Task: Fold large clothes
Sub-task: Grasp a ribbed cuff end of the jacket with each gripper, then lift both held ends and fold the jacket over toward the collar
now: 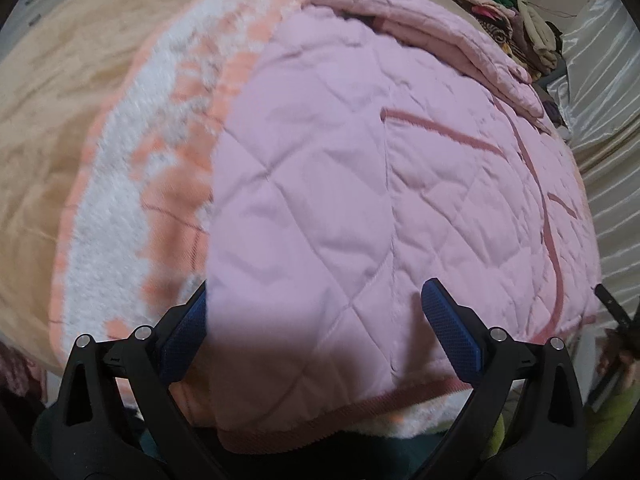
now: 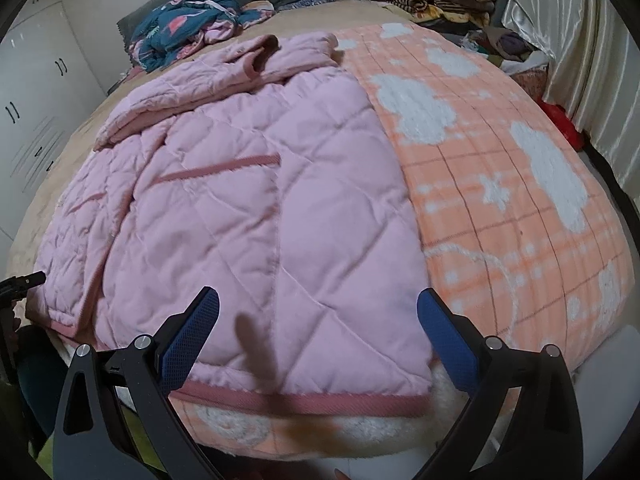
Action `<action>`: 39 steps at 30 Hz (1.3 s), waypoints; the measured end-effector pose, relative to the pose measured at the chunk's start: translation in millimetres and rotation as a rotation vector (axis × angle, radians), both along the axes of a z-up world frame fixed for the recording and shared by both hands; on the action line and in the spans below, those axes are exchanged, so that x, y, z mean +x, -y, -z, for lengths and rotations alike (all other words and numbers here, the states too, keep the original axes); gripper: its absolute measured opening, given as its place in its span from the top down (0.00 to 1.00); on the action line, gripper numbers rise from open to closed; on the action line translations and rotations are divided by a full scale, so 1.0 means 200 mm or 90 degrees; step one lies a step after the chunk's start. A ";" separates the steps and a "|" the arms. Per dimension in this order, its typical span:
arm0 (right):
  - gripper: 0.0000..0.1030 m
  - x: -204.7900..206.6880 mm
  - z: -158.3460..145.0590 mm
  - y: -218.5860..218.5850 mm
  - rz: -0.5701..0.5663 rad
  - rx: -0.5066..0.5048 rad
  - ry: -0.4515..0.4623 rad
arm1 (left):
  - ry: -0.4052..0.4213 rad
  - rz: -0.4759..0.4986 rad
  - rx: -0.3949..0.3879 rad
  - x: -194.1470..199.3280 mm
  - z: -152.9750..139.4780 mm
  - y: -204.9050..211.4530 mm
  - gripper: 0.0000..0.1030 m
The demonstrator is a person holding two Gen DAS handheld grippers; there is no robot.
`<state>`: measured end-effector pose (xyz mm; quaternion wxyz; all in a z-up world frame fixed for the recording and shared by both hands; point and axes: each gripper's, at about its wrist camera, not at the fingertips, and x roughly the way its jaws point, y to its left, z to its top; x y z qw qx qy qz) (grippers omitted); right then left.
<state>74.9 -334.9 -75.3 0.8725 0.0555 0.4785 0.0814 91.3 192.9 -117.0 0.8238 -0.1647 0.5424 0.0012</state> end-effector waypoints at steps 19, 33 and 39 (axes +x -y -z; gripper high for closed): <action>0.81 -0.10 0.07 0.20 0.004 0.270 -0.013 | 0.014 0.018 0.044 -0.02 -0.02 0.08 0.32; 0.88 0.03 -0.42 0.15 -0.042 0.296 0.181 | 0.175 0.030 0.069 0.01 -0.40 0.12 0.90; 0.88 0.15 -0.56 0.11 -0.054 0.304 0.218 | 0.219 0.013 0.055 0.13 -0.56 0.11 0.90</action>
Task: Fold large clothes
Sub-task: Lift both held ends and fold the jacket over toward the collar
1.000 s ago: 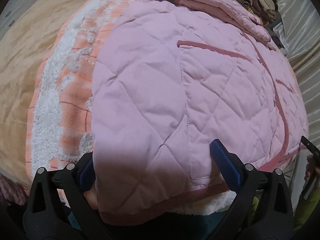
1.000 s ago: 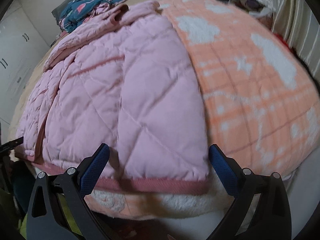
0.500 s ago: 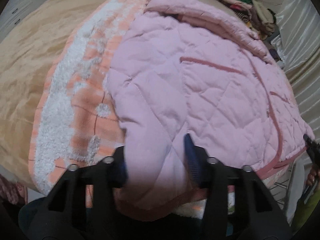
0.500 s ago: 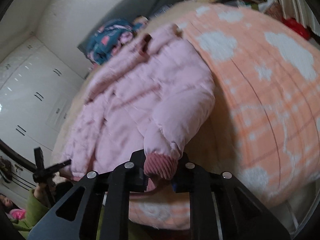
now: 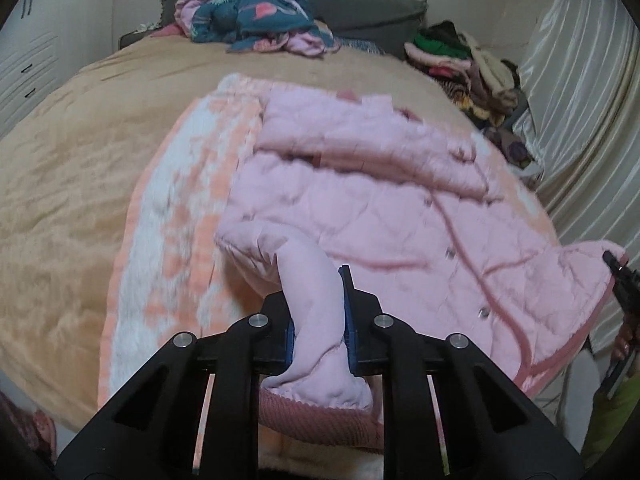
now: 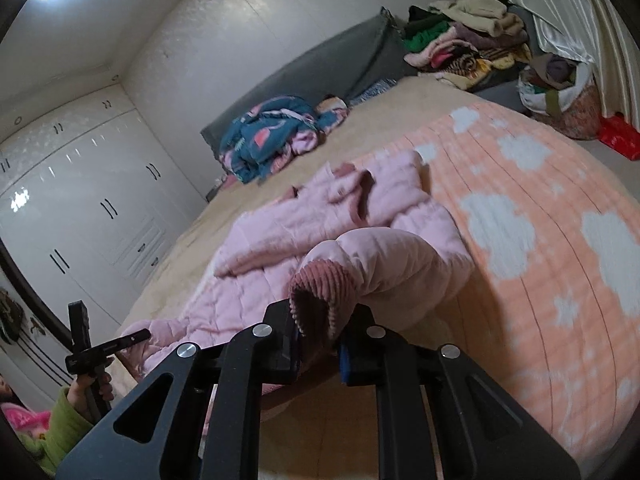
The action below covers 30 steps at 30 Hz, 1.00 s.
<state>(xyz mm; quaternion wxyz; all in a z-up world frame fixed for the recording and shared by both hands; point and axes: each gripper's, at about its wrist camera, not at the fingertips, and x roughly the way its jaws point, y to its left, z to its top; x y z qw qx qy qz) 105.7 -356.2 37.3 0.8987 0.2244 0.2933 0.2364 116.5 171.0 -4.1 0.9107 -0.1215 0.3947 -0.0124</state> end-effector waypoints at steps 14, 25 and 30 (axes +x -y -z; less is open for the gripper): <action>0.88 0.32 -0.28 -0.03 0.017 0.011 0.061 | 0.079 -0.005 -0.010 0.27 -0.32 -0.02 0.90; 0.88 0.58 -0.38 -0.05 0.052 -0.011 0.081 | 0.104 -0.012 0.007 0.49 -0.44 -0.02 0.90; 0.88 0.69 -0.39 -0.06 0.072 -0.009 0.087 | 0.113 -0.019 0.037 0.56 -0.46 -0.02 0.90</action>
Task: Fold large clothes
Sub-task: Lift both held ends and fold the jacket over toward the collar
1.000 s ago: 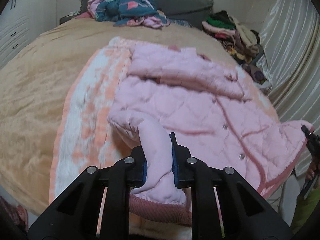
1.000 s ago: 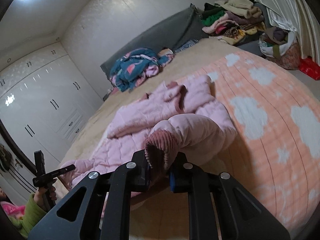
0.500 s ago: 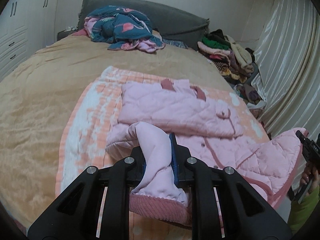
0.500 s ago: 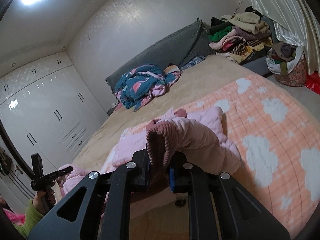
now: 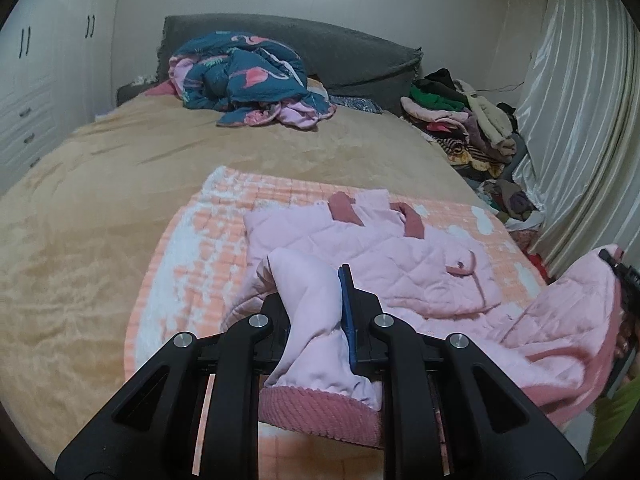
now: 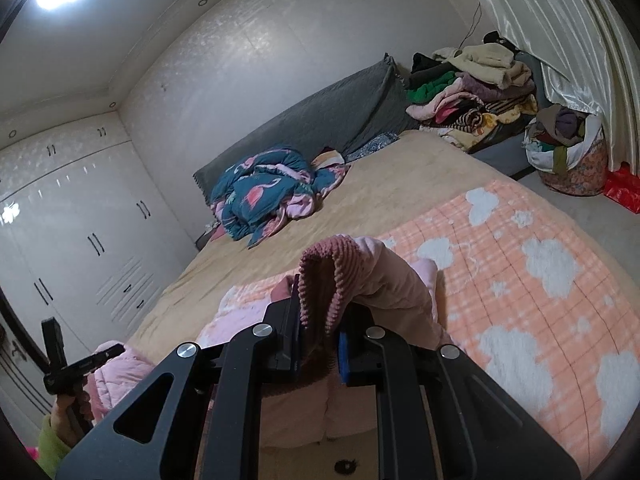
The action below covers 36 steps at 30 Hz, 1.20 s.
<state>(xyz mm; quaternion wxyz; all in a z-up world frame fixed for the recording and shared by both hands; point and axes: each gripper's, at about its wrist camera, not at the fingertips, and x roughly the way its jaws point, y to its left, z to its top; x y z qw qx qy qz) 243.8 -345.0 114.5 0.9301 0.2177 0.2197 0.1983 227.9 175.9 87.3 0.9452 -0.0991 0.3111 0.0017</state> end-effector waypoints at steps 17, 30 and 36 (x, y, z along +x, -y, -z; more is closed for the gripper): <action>0.88 0.30 0.09 -0.04 0.071 -0.034 0.008 | 0.034 -0.047 0.064 0.30 0.07 0.01 0.90; 0.88 0.43 0.22 -0.14 0.118 -0.132 0.011 | 0.056 -0.079 0.008 0.37 0.21 -0.03 0.90; 0.88 0.51 0.25 -0.21 0.122 -0.163 0.005 | 0.053 -0.072 -0.013 0.41 0.26 -0.07 0.90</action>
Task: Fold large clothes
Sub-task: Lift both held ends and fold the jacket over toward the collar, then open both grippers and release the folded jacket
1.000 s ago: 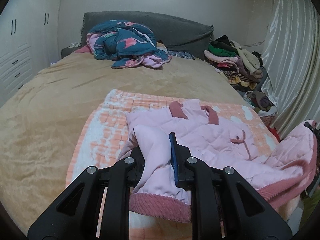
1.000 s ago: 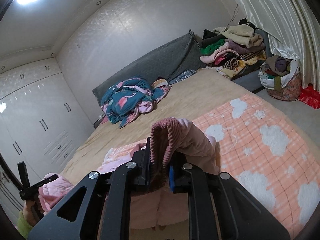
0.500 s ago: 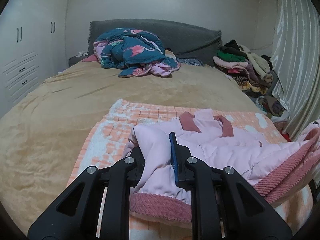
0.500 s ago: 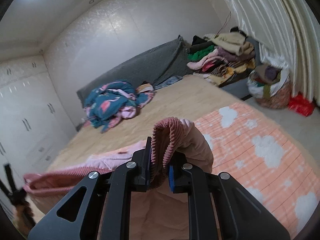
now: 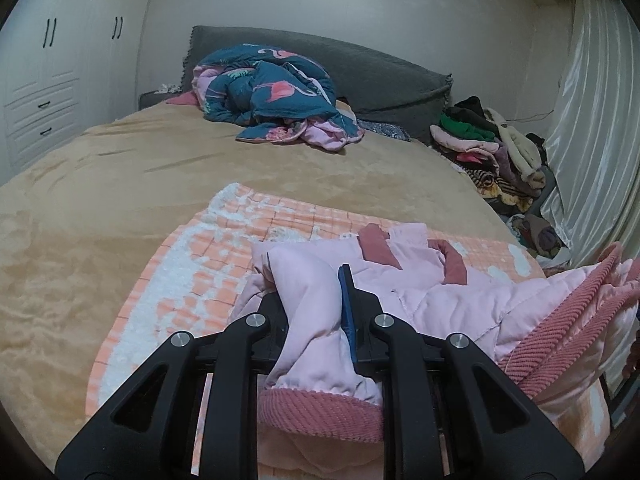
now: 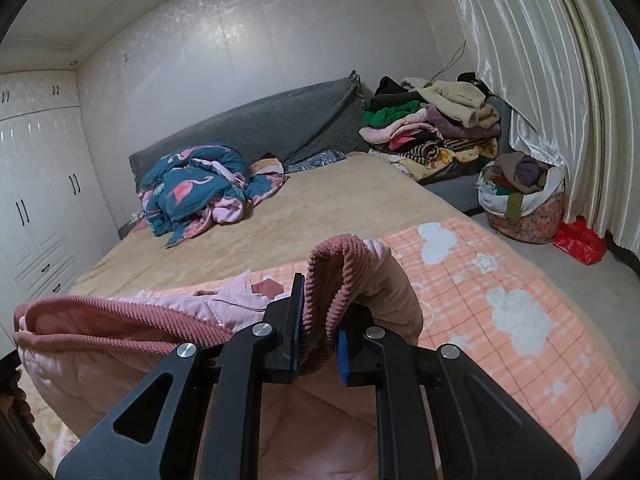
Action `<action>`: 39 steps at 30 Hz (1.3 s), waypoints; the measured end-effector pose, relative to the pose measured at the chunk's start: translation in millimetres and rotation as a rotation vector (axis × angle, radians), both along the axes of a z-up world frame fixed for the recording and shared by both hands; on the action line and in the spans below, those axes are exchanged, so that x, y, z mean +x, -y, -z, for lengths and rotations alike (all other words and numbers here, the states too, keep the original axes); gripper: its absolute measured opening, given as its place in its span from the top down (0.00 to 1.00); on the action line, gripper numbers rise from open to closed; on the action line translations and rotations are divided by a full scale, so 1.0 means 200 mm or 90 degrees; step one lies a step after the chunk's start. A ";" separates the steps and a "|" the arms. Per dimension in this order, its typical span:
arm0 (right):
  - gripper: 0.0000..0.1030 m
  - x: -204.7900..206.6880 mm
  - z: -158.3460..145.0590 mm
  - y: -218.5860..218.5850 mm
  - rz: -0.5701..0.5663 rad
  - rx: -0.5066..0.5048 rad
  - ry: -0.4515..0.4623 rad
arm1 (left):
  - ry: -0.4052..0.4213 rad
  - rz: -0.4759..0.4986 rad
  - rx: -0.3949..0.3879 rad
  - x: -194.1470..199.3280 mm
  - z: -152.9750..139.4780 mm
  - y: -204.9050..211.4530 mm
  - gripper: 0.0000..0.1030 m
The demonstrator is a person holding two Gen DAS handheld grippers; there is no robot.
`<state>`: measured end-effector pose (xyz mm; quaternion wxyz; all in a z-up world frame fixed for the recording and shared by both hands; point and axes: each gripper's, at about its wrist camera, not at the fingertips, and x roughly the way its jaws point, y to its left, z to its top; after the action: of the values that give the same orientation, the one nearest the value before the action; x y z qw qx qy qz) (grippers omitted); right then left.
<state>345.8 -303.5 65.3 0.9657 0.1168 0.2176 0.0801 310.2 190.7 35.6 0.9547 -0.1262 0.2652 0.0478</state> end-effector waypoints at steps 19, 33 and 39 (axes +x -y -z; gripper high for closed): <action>0.67 0.19 0.09 0.08 -0.045 0.183 -0.075 | -0.025 0.023 -0.028 0.15 0.10 -0.05 0.90; 0.04 -0.19 0.11 -0.34 -0.144 0.017 -0.010 | -0.017 0.025 -0.027 0.15 0.12 -0.03 0.81; 0.04 -0.26 0.29 -0.65 -0.214 -0.107 -0.074 | -0.014 0.028 -0.026 0.13 0.10 -0.01 0.72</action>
<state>293.4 -174.3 6.4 0.9308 0.0020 0.2957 0.2149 336.3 192.4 16.1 0.9498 -0.1393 0.2792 0.0224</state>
